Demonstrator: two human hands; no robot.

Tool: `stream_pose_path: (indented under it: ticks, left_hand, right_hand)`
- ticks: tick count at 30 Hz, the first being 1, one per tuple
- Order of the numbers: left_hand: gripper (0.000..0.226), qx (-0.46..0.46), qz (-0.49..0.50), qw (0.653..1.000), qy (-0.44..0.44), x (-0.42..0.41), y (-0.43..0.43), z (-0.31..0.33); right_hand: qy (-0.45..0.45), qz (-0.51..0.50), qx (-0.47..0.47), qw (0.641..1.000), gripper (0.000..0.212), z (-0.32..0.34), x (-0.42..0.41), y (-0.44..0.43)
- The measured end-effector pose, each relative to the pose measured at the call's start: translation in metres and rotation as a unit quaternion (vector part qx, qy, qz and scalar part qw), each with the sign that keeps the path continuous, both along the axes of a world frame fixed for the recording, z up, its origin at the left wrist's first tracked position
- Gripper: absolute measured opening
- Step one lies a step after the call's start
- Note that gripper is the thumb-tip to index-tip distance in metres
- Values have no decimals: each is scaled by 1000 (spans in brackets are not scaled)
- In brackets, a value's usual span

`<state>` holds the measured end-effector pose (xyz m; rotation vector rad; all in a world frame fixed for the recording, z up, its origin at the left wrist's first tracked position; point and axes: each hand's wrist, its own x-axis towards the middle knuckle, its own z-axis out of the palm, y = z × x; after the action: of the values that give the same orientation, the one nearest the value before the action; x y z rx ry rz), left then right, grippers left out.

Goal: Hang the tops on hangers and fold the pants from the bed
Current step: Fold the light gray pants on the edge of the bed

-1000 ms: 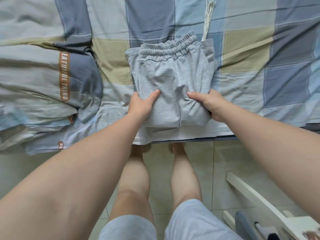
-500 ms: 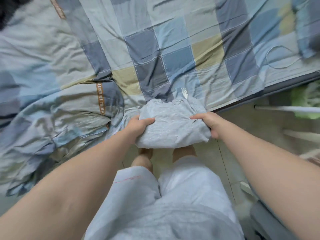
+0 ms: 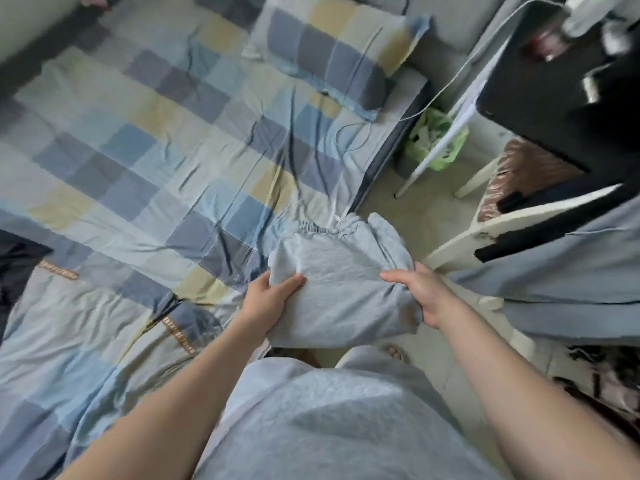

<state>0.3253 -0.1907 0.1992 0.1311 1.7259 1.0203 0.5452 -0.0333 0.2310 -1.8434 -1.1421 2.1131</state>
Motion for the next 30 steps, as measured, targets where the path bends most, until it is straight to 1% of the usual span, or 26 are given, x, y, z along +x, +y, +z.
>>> stream_pose_path:
  ticks: [4,6,8,11,13,18,20,22,25,27,30]
  left_hand:
    - [19,61,-96,993,33,54,43,39]
    - [19,81,-150,984,42,90,62,53]
    - [26,94,-197,974,53,130,78,63]
    - [29,127,-257,956,61,201,98,75]
    - [30,139,-292,945,55,252,107,81]
    - [27,168,-392,904,39,382,129,90]
    - [28,172,-422,889,32,431,139,94]
    - [28,172,-456,873,34,473,149,98]
    - [32,163,-501,849,38,524,168,102]
    - [28,162,-522,836,42,556,182,105]
    - [24,156,-557,814,50,601,208,109]
  right_hand:
    - [43,-115,51,991,23,31,86,-9]
    - [56,-165,68,982,24,43,134,-17]
    - [65,-207,85,972,29,53,184,-25]
    - [75,-261,107,956,28,66,260,-39]
    - [76,-291,117,947,29,73,311,-51]
    - [58,-368,130,919,42,87,439,-82]
    - [53,-401,137,904,37,91,483,-94]
    - [52,-437,140,887,33,93,519,-105]
    - [51,-484,143,862,52,94,559,-114]
    - [55,-513,145,844,60,92,580,-115]
    - [67,-559,148,813,58,89,607,-111]
